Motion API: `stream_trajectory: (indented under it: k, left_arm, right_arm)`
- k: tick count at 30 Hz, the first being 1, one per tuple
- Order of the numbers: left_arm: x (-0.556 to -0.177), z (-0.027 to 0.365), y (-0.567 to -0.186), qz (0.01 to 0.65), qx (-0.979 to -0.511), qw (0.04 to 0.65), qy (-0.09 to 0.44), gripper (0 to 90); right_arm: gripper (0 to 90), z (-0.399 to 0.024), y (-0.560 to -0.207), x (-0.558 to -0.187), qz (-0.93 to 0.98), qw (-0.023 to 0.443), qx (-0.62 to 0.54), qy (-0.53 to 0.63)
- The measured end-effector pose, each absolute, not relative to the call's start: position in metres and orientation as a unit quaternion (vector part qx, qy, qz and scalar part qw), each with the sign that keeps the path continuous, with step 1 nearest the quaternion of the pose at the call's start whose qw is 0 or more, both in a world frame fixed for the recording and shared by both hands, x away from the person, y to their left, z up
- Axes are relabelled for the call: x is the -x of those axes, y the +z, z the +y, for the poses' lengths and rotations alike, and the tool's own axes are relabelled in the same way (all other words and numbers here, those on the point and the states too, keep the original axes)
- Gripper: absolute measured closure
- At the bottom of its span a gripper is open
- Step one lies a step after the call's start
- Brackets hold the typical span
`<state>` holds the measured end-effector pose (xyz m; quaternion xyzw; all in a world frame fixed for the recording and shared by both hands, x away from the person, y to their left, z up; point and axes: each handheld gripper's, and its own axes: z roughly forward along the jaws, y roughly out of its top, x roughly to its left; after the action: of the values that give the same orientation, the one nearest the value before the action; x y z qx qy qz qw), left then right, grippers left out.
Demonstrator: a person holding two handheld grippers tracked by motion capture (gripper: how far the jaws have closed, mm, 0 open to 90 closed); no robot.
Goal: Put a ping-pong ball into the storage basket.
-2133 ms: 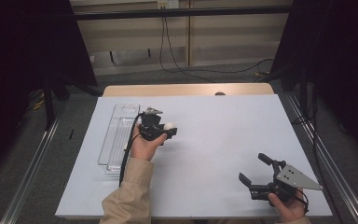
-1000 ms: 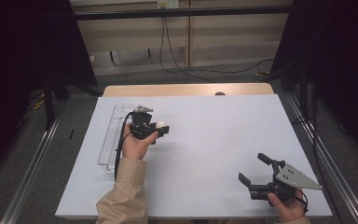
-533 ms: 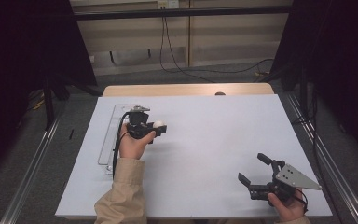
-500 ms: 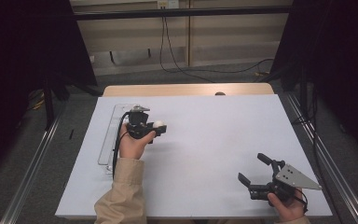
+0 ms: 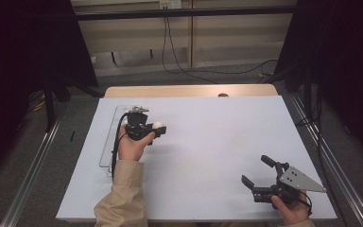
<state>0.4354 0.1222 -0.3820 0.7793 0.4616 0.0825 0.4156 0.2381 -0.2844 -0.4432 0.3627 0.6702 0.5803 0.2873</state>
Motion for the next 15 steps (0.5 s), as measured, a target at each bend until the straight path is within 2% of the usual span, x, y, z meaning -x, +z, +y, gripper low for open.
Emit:
stream_trajectory:
  k: [15]
  left_arm:
    - [-0.4353,0.1233,-0.3814,0.459,-0.782,0.414,0.084,51.0]
  right_arm:
    - [2.4,-0.2843,-0.4432,-0.238,0.671,0.287,-0.363,0.58]
